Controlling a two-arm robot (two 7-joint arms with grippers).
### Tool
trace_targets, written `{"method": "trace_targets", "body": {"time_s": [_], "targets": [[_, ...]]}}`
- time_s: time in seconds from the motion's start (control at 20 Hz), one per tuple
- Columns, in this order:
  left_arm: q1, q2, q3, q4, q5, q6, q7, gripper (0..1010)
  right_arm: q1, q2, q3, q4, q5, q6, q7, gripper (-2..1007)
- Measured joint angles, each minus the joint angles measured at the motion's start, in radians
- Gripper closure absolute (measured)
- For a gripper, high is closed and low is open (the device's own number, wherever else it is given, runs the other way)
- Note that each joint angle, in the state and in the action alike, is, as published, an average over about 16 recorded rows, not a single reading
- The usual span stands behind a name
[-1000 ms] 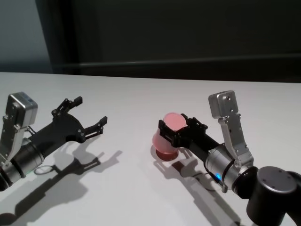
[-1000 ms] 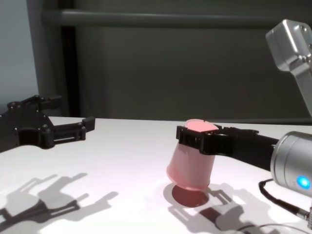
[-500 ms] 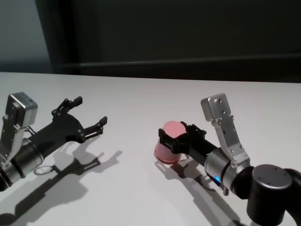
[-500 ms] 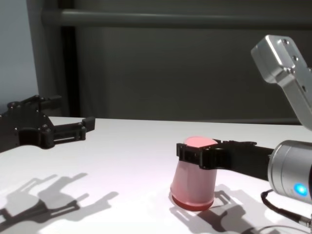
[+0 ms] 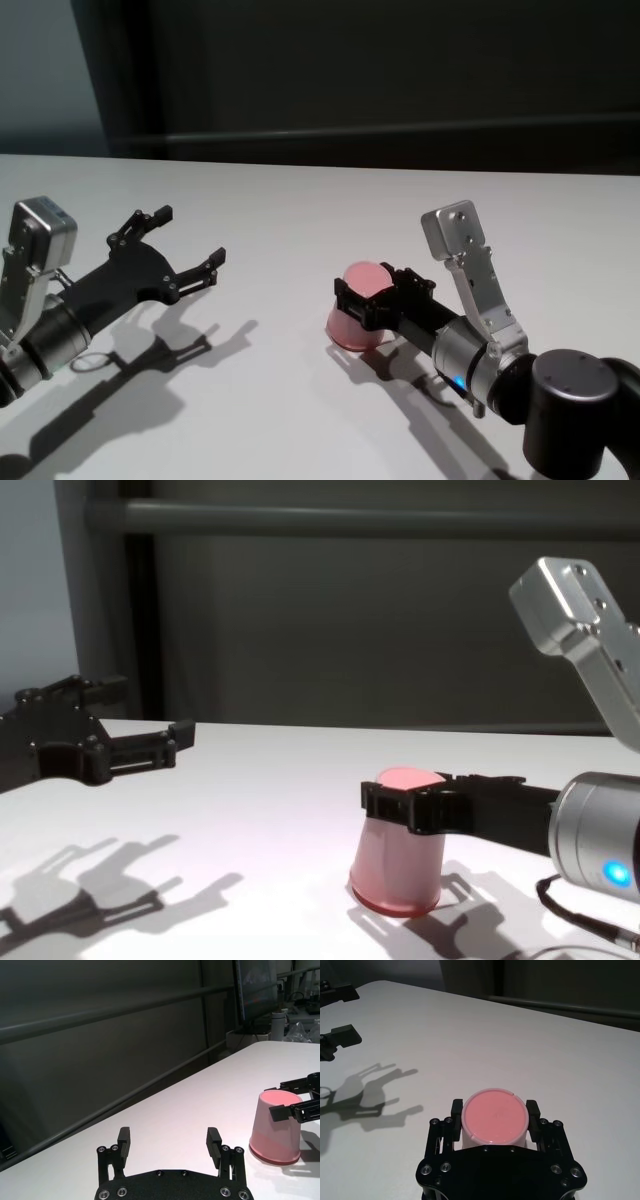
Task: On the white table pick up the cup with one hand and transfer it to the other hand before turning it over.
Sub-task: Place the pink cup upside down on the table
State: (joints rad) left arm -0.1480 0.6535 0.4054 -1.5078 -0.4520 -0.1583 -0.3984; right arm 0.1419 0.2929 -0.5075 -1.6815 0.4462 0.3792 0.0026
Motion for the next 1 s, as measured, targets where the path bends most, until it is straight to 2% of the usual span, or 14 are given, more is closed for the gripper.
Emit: {"method": "trace_targets", "body": {"time_s": [0.5, 1.0], "targets": [[0.000, 0.000, 0.000, 0.000, 0.000, 0.000, 0.000, 9, -0.014, -0.015, 0.009, -0.008, -0.020, 0.022, 0.001, 267], [0.000, 0.000, 0.000, 0.000, 0.000, 0.000, 0.000, 9, -0.022, -0.025, 0.014, -0.010, -0.027, 0.027, 0.002, 264]]}}
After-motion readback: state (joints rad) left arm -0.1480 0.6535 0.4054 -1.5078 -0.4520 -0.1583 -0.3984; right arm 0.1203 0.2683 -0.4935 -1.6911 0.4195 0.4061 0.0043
